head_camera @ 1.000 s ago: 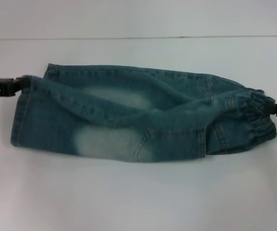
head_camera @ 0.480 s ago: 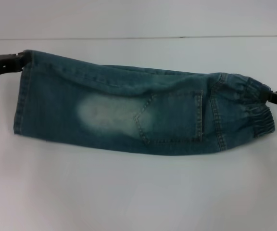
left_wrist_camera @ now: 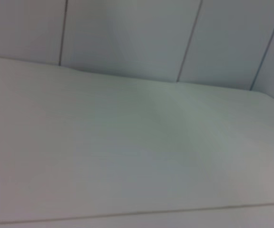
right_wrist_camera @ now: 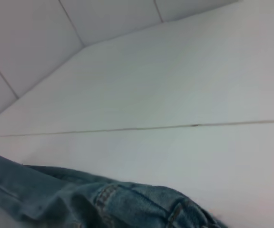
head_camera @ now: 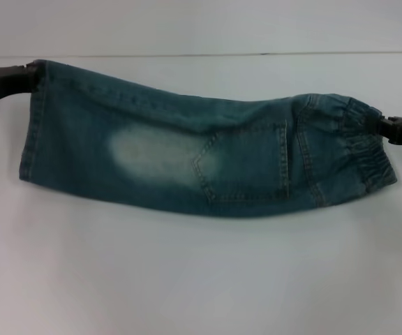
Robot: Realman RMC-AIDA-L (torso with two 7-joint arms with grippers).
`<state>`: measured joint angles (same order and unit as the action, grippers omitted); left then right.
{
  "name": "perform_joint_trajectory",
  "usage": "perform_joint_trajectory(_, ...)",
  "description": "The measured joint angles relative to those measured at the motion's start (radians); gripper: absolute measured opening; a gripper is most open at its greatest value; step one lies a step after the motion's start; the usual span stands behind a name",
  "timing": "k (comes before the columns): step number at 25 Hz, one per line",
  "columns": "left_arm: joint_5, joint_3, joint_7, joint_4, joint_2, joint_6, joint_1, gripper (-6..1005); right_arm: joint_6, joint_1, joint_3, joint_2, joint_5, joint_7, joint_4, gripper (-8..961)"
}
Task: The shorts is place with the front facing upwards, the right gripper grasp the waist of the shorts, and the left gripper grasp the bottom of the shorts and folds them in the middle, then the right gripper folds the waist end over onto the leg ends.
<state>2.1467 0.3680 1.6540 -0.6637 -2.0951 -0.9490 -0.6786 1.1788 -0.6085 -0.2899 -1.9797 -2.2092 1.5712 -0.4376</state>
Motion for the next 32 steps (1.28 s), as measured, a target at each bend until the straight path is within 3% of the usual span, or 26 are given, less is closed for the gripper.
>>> perform_joint_trajectory(8, -0.032, 0.002, -0.026, 0.023, -0.001, 0.079, -0.004, 114, -0.042, -0.003, -0.006, -0.013, 0.062, -0.081, 0.002, 16)
perform_joint_trajectory(18, -0.083, 0.011, -0.125, 0.093, 0.004, 0.127, -0.023, 138, -0.078, -0.005, 0.0, -0.013, 0.07, -0.134, 0.031, 17)
perform_joint_trajectory(22, -0.084, 0.039, -0.136, 0.097, 0.003, 0.124, -0.027, 148, -0.098, -0.004, -0.001, -0.014, 0.09, -0.132, 0.038, 111)
perform_joint_trajectory(26, -0.094, 0.045, -0.144, 0.082, -0.025, 0.165, -0.027, 157, -0.108, -0.003, -0.002, -0.015, 0.091, -0.126, 0.041, 205)
perform_joint_trajectory(32, -0.139, 0.048, -0.175, 0.083, -0.034, 0.188, -0.011, 240, -0.107, 0.004, -0.002, -0.016, 0.091, -0.115, 0.042, 447)
